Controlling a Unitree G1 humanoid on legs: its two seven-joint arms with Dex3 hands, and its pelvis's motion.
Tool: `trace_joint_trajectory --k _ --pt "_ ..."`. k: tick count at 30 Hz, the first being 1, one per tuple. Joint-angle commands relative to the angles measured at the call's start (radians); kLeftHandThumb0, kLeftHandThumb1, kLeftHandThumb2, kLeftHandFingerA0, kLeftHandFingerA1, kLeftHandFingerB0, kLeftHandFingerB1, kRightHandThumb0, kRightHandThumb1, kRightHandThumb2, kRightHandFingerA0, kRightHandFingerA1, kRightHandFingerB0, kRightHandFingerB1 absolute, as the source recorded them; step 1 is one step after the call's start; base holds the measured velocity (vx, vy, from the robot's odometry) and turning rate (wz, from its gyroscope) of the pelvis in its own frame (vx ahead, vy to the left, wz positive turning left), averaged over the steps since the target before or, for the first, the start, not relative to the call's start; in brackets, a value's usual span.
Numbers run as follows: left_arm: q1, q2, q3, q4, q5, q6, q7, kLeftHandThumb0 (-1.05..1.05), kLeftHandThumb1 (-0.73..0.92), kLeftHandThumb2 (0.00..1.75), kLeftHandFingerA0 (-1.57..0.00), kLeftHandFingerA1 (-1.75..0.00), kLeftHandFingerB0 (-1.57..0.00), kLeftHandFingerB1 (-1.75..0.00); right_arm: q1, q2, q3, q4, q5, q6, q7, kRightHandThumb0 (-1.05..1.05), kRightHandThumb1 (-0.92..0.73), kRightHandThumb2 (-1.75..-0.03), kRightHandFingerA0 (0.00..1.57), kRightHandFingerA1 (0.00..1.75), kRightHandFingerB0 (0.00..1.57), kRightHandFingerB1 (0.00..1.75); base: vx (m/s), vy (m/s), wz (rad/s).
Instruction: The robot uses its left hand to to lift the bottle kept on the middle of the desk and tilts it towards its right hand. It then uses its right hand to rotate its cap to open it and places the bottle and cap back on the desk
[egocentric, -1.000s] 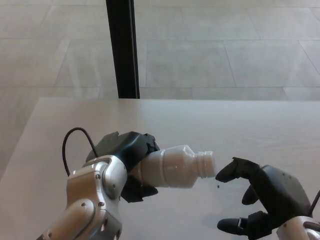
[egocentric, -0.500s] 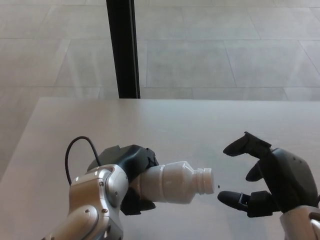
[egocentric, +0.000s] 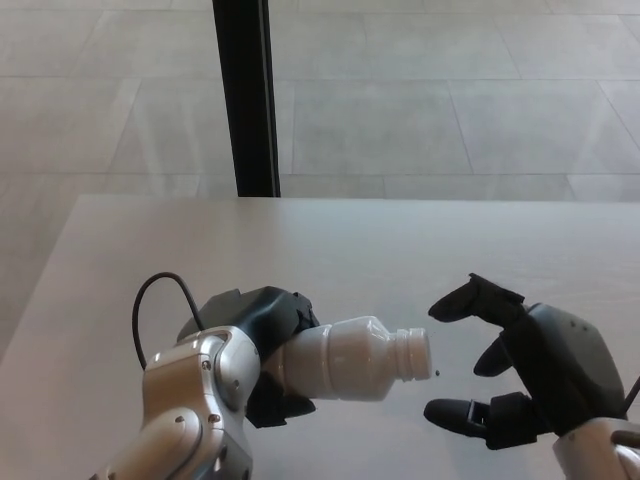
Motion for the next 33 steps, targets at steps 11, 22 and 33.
trace_joint_trajectory --k 11,22,33 --pt "-0.001 0.031 -0.021 -0.003 0.015 -0.009 -0.009 -0.2 0.61 1.0 -0.82 -1.26 -0.78 -0.76 0.014 0.004 -0.012 0.022 -0.001 -0.084 0.017 -1.02 -0.16 -0.77 1.3 0.67 0.8 0.81 0.0 0.0 0.0" --pt "0.021 0.033 -0.029 -0.02 0.002 -0.038 0.006 -0.35 0.59 0.57 -0.78 -1.07 -0.76 -0.67 -0.008 0.044 -0.04 0.027 0.0 -0.077 0.021 -1.0 -0.3 -0.77 1.36 0.65 0.64 0.79 0.0 0.0 0.0" --pt "0.056 0.015 -0.014 -0.036 0.0 -0.075 0.029 -0.35 0.56 0.58 -0.78 -1.22 -0.77 -0.75 -0.008 0.058 -0.046 0.036 -0.01 -0.078 0.025 -1.02 -0.41 -0.55 1.37 0.65 0.56 0.83 0.0 0.0 0.0"
